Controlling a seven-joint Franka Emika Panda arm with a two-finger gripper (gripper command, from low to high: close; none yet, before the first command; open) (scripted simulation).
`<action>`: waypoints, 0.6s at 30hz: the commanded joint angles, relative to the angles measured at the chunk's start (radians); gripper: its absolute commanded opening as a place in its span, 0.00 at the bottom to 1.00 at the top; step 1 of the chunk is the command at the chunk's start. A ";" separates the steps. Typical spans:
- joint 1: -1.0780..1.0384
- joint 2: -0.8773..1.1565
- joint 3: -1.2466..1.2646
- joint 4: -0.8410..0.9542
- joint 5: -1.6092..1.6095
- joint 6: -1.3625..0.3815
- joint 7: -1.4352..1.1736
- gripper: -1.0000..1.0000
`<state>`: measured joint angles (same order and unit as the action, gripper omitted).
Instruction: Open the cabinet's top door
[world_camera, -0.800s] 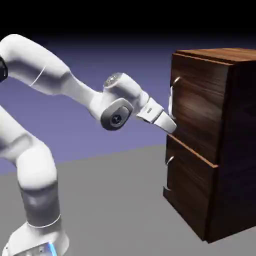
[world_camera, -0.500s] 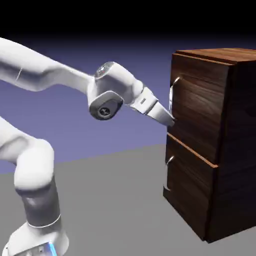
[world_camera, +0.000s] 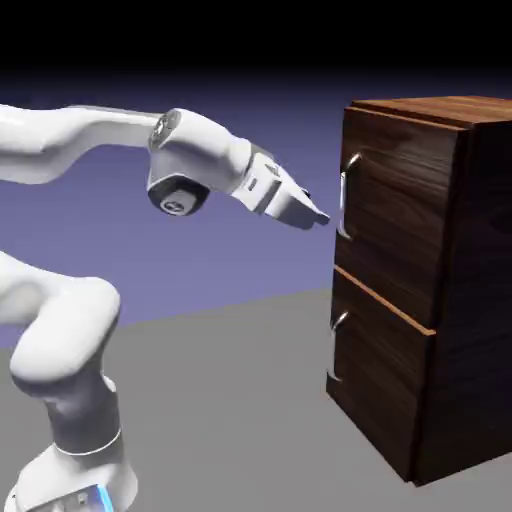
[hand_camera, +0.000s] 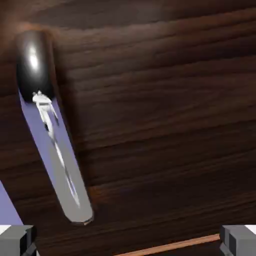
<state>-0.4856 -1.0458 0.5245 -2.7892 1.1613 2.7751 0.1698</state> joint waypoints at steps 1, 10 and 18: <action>-0.019 -0.018 0.020 0.001 0.044 -0.010 -0.021 0.50; -0.186 -0.178 0.196 0.008 0.435 -0.098 -0.214 0.50; -0.336 -0.321 0.354 0.014 0.783 -0.177 -0.385 0.50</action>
<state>-0.8212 -1.3666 0.8782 -2.7751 1.9442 2.5986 -0.2153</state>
